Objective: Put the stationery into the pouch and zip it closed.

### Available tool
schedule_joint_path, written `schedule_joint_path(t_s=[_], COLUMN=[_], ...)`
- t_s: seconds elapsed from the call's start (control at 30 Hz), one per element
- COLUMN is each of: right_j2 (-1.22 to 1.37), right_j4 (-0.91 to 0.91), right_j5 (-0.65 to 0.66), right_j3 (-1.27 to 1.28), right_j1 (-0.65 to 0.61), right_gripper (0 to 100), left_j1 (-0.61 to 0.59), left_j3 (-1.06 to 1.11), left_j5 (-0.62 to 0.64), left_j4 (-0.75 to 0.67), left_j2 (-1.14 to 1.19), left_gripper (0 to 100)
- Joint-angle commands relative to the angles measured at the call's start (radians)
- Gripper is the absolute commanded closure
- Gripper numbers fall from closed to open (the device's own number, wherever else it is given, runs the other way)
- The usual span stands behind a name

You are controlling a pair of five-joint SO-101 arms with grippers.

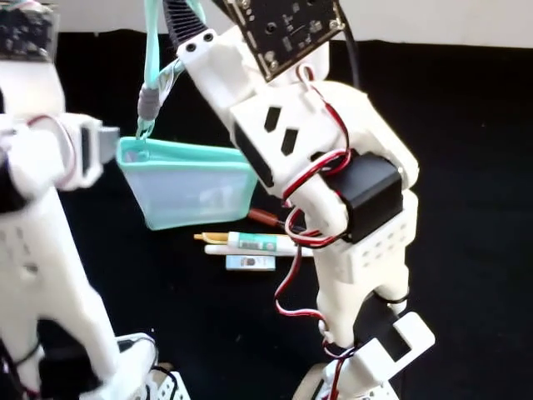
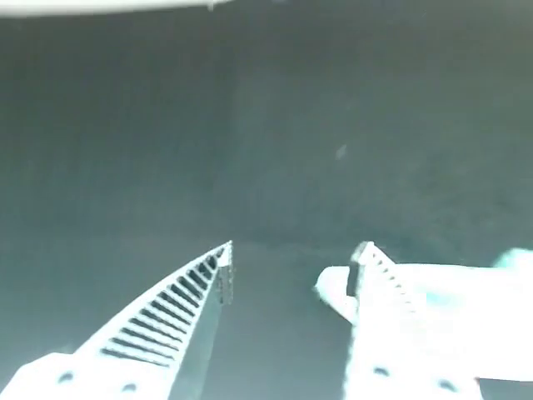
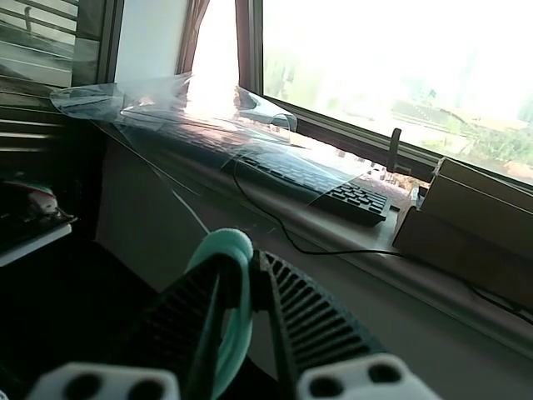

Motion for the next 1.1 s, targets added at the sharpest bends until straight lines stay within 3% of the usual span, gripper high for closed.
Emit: schedule_joint_path(t_s=[0.0,0.27,0.4,0.77,1.07], right_j2=[-0.03,-0.031,-0.031,-0.03,-0.031], right_j4=[0.002,0.002,0.002,0.002,0.005], right_j5=[0.003,0.003,0.003,0.003,0.003], right_j3=[-0.001,-0.001,-0.001,-0.001,-0.001], right_j1=[0.015,0.015,0.016,0.016,0.016], right_gripper=[99.2,99.2,99.2,99.2,99.2], left_j1=[0.101,0.116,0.053,0.039,0.042], left_j3=[-0.013,-0.002,0.007,0.189,0.16], left_j5=[-0.005,-0.005,-0.005,-0.011,-0.012], left_j4=[0.003,0.005,0.008,0.005,0.003], left_j2=[-0.104,-0.122,-0.124,-0.265,-0.145], left_gripper=[74,75,75,75,75])
